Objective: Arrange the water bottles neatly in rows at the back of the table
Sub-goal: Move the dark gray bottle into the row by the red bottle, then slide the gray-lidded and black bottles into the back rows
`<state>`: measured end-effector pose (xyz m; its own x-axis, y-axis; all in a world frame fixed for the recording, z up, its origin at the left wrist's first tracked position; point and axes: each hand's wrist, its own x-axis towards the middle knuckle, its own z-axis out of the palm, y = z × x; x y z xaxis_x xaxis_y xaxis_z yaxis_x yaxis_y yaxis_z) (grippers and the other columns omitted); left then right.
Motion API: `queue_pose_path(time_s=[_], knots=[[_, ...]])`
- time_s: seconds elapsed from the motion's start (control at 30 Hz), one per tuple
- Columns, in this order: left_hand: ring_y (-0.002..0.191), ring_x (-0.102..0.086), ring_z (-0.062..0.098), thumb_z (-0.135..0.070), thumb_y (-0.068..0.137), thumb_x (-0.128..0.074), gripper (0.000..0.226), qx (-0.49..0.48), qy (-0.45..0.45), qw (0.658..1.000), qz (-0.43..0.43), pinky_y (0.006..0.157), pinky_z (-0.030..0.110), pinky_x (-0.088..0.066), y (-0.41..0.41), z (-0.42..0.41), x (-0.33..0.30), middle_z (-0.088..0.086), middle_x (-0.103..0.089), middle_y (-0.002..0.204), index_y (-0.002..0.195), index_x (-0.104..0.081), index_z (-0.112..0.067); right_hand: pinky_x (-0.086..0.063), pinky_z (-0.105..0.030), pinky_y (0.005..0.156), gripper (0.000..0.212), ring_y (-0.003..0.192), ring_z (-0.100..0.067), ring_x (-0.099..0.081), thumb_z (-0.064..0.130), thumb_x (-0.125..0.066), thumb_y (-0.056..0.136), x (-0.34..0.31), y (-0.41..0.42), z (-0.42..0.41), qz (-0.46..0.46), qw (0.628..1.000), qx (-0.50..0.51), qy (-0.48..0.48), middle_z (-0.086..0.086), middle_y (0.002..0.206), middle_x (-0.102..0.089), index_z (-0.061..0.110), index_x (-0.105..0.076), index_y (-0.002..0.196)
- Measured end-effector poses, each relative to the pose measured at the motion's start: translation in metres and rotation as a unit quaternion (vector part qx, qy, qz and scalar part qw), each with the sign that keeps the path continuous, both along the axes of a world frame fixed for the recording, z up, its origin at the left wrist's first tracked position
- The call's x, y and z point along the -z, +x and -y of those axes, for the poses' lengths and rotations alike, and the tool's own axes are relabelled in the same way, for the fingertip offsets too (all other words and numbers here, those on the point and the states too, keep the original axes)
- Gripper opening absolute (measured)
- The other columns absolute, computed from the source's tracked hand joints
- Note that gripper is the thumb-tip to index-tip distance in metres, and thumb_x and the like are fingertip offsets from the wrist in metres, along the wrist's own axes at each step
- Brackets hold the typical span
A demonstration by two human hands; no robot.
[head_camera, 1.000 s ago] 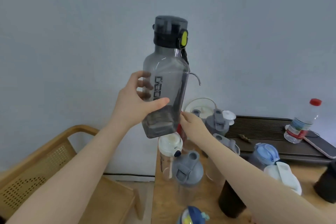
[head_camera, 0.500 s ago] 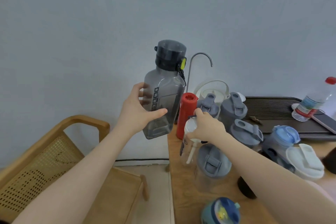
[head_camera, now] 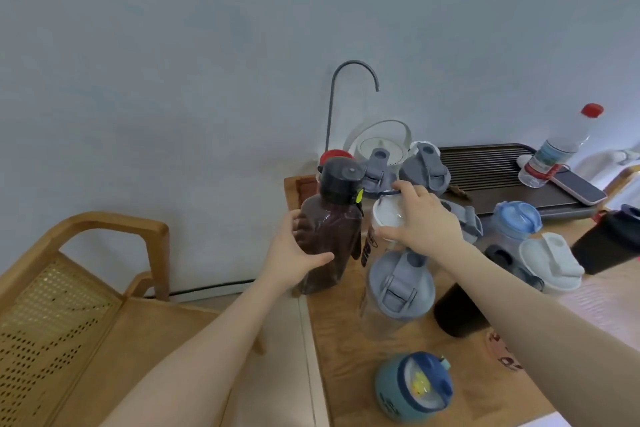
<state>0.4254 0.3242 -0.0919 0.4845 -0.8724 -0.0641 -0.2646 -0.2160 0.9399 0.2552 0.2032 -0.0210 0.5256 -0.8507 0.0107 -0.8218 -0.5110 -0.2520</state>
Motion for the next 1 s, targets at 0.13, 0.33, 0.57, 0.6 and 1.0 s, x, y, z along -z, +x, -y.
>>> queue_pose_path(time_s=[0.13,0.33,0.57,0.6,1.0], knots=[[0.115,-0.049,0.021,-0.015,0.062,-0.082,0.079,0.039,0.012,0.998,-0.039,0.095,0.042,-0.049,-0.004,0.01,0.024,-0.003,-0.048,0.117,0.124,-0.035,-0.028,-0.045,-0.042,0.086,0.077,0.122,-0.031,-0.044,0.048,-0.072,0.07,0.002,-0.004,-0.003,0.012,1.0,0.01,-0.003,-0.009,0.133,-0.045,0.018,-0.036,0.132],[0.111,-0.044,0.009,-0.008,0.067,-0.078,0.079,0.06,-0.002,0.995,-0.078,0.081,0.014,-0.042,-0.014,0.023,0.033,-0.008,-0.047,0.119,0.129,-0.033,-0.025,-0.039,-0.041,0.098,0.087,0.134,-0.028,-0.032,0.046,-0.072,0.072,0.006,-0.013,-0.003,0.032,0.999,-0.007,-0.001,-0.005,0.145,-0.035,0.018,-0.026,0.141],[0.124,-0.045,0.021,-0.017,0.068,-0.078,0.085,0.055,0.037,0.997,0.035,0.093,0.032,-0.041,-0.017,0.03,0.026,0.003,-0.046,0.137,0.137,-0.028,-0.023,-0.035,-0.043,0.105,0.078,0.133,-0.029,-0.033,0.042,-0.07,0.075,0.007,-0.03,0.005,0.042,0.998,-0.055,0.0,-0.007,0.145,-0.034,0.018,-0.032,0.14],[0.124,-0.043,0.017,-0.02,0.069,-0.078,0.086,0.041,0.025,0.997,0.059,0.096,0.031,-0.038,-0.021,0.026,0.023,0.003,-0.044,0.138,0.138,-0.027,-0.02,-0.035,-0.042,0.105,0.077,0.133,-0.029,-0.033,0.042,-0.069,0.076,0.006,-0.032,0.006,0.035,0.997,-0.064,-0.004,-0.007,0.145,-0.033,0.017,-0.032,0.14],[0.118,-0.04,0.01,-0.062,0.062,-0.068,0.089,0.173,0.047,0.934,0.308,0.09,0.031,-0.045,-0.105,-0.005,-0.029,-0.008,-0.034,0.137,0.135,-0.029,-0.028,-0.031,-0.047,0.109,0.069,0.135,-0.031,-0.034,0.039,-0.056,0.083,0.0,-0.056,0.034,0.015,0.977,-0.21,0.014,-0.007,0.149,-0.036,0.018,-0.029,0.143]])
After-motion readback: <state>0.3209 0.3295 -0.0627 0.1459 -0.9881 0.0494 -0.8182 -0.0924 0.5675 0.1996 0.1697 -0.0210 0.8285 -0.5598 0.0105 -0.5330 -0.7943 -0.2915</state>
